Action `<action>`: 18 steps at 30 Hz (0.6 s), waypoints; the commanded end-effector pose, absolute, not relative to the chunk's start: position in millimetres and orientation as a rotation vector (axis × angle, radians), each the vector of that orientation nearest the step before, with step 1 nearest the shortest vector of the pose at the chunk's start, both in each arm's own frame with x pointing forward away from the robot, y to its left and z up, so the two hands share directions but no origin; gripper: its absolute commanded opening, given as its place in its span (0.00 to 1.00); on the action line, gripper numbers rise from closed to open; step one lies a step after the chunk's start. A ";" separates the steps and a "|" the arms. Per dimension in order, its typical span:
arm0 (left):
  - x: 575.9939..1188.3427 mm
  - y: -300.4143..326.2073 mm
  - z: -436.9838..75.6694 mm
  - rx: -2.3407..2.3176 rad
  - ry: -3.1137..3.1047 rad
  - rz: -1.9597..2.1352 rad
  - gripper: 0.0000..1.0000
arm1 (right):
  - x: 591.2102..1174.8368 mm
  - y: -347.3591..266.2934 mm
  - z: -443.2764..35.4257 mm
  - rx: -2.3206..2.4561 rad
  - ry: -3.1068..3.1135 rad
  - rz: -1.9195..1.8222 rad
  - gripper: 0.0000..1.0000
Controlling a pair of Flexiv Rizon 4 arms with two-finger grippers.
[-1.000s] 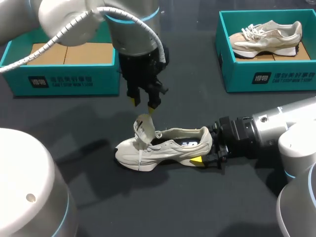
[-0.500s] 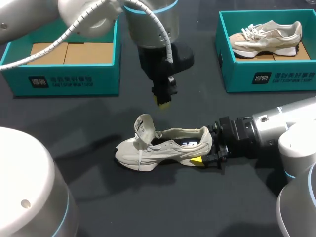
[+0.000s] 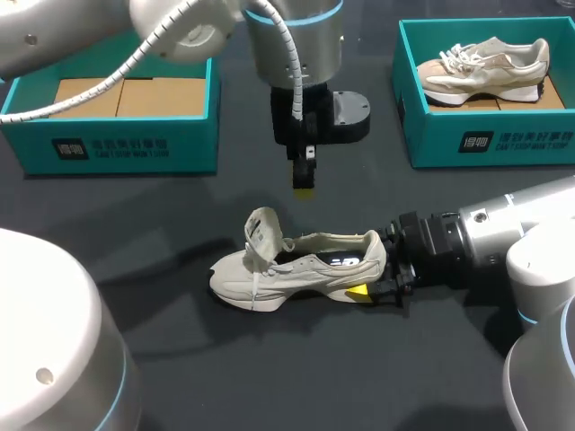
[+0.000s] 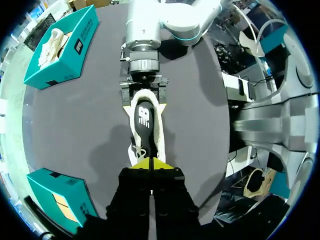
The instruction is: Take the shoe out of the shoebox, open the shoe tongue, remove and reinsert the insole, then place the shoe into the shoebox
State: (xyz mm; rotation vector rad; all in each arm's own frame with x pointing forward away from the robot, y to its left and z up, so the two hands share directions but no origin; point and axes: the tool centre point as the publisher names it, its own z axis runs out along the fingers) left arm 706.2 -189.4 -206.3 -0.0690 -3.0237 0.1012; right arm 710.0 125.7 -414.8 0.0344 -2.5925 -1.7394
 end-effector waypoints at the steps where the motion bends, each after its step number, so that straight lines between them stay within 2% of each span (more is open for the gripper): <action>1: 699.1 -188.8 -225.8 -0.116 -3.022 0.153 0.00 | 710.1 125.9 -416.5 0.033 -2.595 -1.737 0.00; 13: 697.3 -193.3 -234.1 -0.078 -2.996 0.114 0.00 | 710.1 125.9 -416.5 0.033 -2.595 -1.737 0.00; 18: 697.6 -222.6 -272.2 -0.101 -2.960 0.105 0.00 | 710.1 125.9 -416.5 0.033 -2.595 -1.737 0.00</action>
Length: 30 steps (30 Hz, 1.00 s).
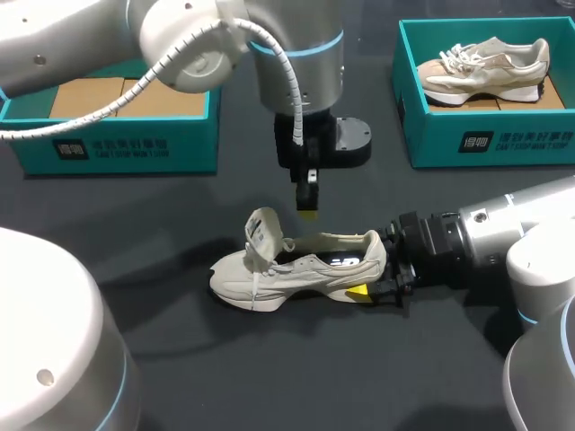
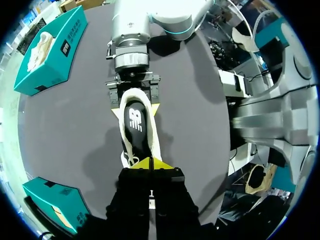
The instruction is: Take the shoe out of the shoebox, open the shoe tongue, remove and reinsert the insole, then place the shoe into the shoebox
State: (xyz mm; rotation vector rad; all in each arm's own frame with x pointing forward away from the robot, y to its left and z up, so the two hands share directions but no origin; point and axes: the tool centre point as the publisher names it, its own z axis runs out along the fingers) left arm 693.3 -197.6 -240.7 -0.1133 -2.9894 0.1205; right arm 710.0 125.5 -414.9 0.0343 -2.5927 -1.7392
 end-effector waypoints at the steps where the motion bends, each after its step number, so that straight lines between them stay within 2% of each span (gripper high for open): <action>1: 696.3 -226.0 -279.8 -0.095 -2.974 0.108 0.00 | 710.1 125.9 -416.5 0.033 -2.595 -1.737 0.00; 16: 696.0 -227.0 -285.8 -0.090 -2.965 0.115 0.00 | 710.1 125.9 -416.5 0.033 -2.595 -1.737 0.00; 30: 700.4 -227.4 -315.6 -0.069 -2.943 0.162 0.00 | 710.1 125.9 -416.5 0.033 -2.595 -1.737 0.00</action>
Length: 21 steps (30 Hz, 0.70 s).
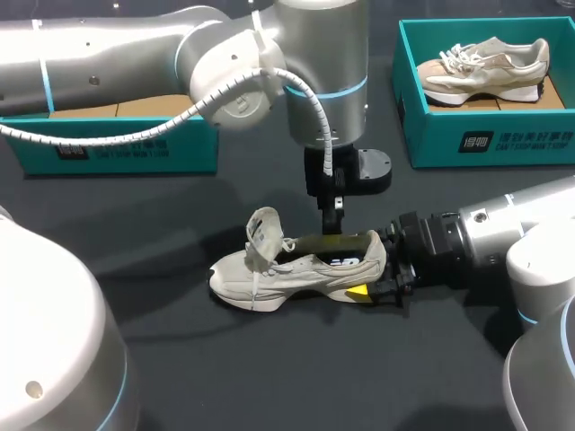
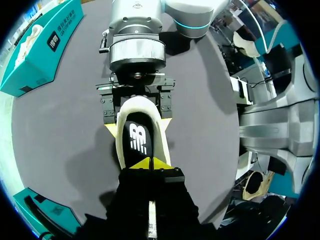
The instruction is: Take the shoe out of the shoebox, open the shoe tongue, remove and reinsert the insole, then place the shoe into the shoebox
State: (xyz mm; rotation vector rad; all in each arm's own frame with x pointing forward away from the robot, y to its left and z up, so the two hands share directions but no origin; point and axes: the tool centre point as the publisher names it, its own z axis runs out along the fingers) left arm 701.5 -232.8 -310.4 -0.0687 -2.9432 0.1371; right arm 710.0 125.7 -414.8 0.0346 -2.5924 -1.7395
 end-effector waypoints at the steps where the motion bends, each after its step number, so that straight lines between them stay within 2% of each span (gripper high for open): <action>1: 700.4 -227.4 -315.6 -0.069 -2.943 0.162 0.00 | 710.1 125.9 -416.5 0.033 -2.595 -1.737 0.00; 8: 700.4 -227.4 -315.6 -0.069 -2.943 0.162 0.00 | 710.1 125.9 -416.5 0.033 -2.595 -1.737 0.00; 21: 701.4 -239.5 -366.2 -0.100 -2.909 0.084 0.00 | 710.1 125.9 -416.5 0.033 -2.595 -1.737 0.00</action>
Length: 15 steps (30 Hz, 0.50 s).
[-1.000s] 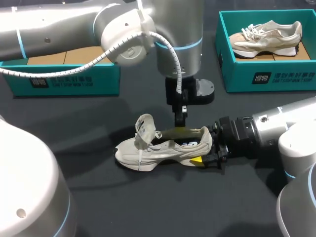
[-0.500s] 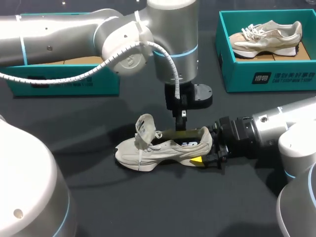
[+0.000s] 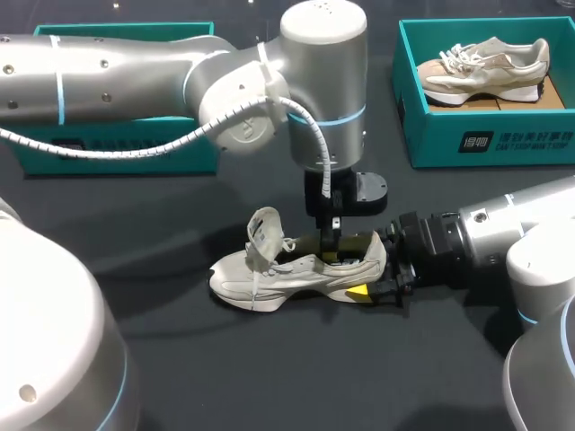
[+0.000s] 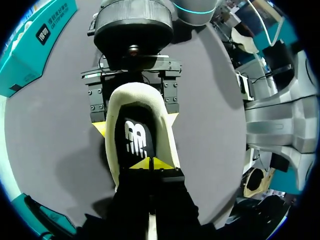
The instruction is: Take the shoe out of the shoebox, open the shoe tongue, remove and reinsert the insole, then place the shoe into the shoebox
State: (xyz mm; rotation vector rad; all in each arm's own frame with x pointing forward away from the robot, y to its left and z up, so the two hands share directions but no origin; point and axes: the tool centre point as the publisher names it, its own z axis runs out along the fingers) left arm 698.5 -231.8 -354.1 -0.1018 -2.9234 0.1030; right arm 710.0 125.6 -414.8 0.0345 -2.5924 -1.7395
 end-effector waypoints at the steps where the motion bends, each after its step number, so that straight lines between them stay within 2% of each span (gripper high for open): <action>1: 700.8 -239.1 -367.9 -0.096 -2.909 0.077 0.00 | 710.1 125.9 -416.5 0.033 -2.595 -1.737 0.00; 15: 686.6 -211.8 -380.1 -0.112 -2.904 0.033 0.00 | 710.1 125.9 -416.5 0.033 -2.595 -1.737 0.00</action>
